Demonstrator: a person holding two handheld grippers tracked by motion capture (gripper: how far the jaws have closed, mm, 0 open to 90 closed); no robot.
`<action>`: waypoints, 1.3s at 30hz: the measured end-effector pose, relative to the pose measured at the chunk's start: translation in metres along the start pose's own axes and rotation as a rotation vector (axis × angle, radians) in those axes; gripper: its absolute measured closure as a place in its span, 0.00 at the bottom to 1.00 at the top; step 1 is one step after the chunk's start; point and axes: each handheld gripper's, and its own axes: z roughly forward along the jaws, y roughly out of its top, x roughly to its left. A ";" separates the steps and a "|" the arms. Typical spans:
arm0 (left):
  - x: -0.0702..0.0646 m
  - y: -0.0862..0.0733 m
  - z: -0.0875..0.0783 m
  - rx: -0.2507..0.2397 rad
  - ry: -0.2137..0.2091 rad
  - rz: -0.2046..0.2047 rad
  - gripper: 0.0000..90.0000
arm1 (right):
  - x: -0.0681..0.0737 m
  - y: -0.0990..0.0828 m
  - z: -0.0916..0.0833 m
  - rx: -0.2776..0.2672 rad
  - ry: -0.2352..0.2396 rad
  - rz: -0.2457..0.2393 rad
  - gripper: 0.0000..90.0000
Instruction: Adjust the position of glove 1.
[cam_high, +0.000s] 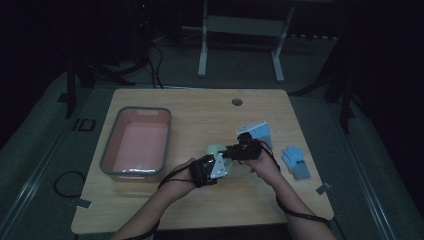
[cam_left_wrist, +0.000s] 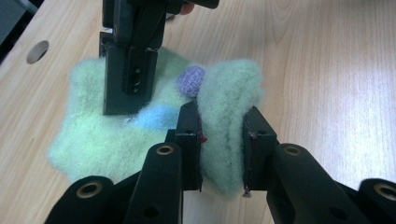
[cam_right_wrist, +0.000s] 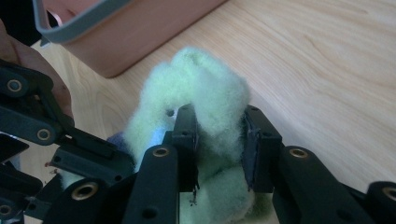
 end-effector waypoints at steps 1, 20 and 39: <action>0.001 0.000 -0.002 0.002 0.005 0.002 0.82 | 0.002 0.003 0.001 0.002 -0.001 -0.006 0.78; 0.029 -0.015 -0.047 0.036 0.069 -0.009 0.82 | 0.030 0.062 0.016 -0.004 0.004 -0.082 0.78; 0.046 -0.046 -0.082 0.084 0.121 -0.046 0.82 | 0.062 0.107 0.048 0.008 0.029 -0.152 0.78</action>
